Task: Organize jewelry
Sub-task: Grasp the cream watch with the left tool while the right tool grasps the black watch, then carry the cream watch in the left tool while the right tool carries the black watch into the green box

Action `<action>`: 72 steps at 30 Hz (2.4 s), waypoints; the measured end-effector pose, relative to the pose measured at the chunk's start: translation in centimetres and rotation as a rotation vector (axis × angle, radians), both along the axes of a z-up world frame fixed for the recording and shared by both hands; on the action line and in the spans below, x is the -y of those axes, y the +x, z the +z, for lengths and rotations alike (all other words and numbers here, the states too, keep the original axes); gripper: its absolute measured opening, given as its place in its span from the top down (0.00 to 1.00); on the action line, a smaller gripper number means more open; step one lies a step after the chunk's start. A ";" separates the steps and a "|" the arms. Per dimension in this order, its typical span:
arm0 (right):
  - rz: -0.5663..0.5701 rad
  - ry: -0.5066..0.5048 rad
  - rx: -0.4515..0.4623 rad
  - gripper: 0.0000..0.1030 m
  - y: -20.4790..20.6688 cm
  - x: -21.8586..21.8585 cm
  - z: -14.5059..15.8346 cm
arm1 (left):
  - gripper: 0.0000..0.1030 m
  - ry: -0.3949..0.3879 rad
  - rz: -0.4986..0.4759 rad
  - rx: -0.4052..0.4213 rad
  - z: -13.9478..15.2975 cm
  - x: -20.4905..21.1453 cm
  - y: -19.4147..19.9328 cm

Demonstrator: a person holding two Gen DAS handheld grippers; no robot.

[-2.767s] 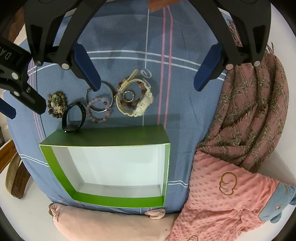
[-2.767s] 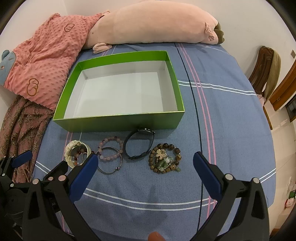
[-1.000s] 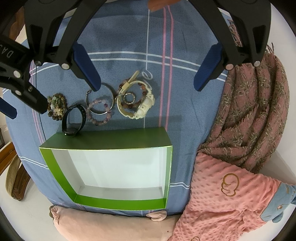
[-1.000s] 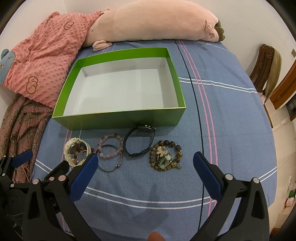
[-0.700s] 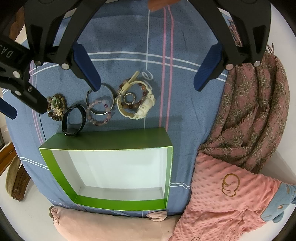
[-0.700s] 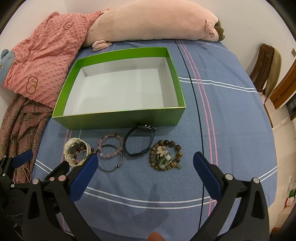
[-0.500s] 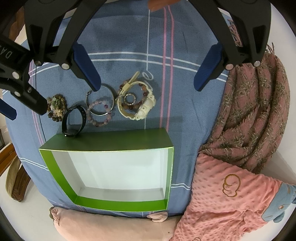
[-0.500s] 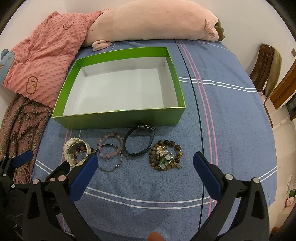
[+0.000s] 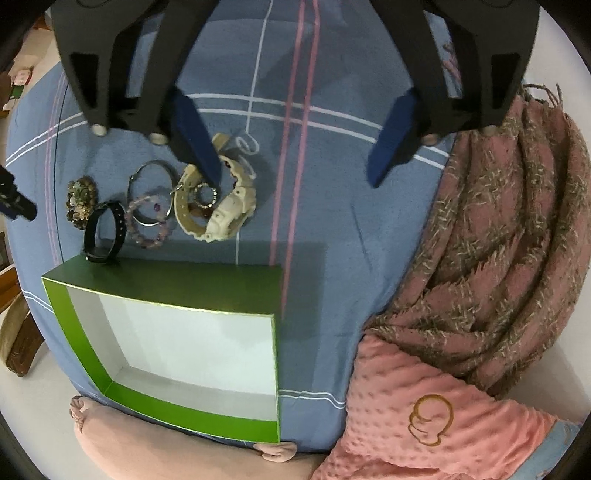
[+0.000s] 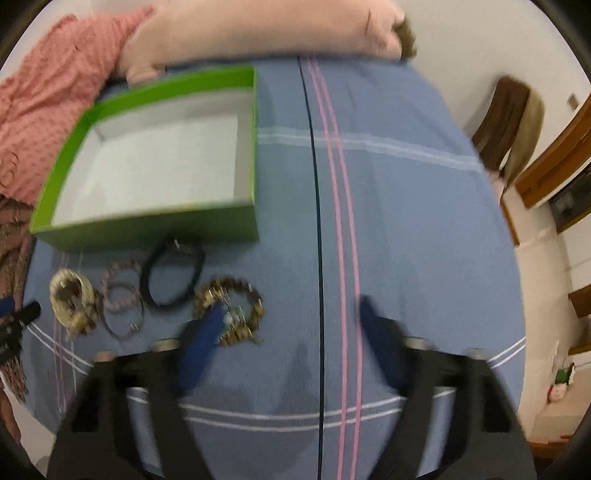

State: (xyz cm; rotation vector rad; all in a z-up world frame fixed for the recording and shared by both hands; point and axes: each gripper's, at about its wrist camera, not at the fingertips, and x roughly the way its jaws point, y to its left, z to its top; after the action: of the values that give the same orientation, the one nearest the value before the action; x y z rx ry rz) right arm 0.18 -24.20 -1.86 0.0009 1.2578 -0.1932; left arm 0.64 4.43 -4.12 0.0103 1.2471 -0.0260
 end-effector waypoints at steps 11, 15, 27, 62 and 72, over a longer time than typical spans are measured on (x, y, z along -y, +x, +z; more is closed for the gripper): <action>0.129 0.068 -0.025 0.63 4.0 -4.7 -2.3 | 0.28 -0.016 -0.091 -0.037 -1.7 2.1 1.9; 0.148 0.050 -0.049 0.63 5.0 -5.4 -3.2 | 0.26 -0.027 -0.099 -0.057 -2.1 2.3 2.7; 0.172 0.068 -0.082 0.81 7.2 -6.4 -5.2 | 0.48 -0.057 -0.099 -0.109 -3.9 2.7 4.4; 0.236 0.136 0.072 0.89 3.4 -7.7 2.5 | 0.78 -0.144 -0.081 0.009 2.5 0.0 -0.2; 0.257 0.022 -0.032 0.45 5.0 -7.3 -3.4 | 0.78 -0.143 -0.086 -0.028 1.4 0.6 0.2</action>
State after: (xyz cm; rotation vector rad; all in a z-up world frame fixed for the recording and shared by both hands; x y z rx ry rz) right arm 5.21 -16.94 -5.26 -0.1445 1.2795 0.0434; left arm 0.81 3.78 -2.76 -0.0603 1.2703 -0.1905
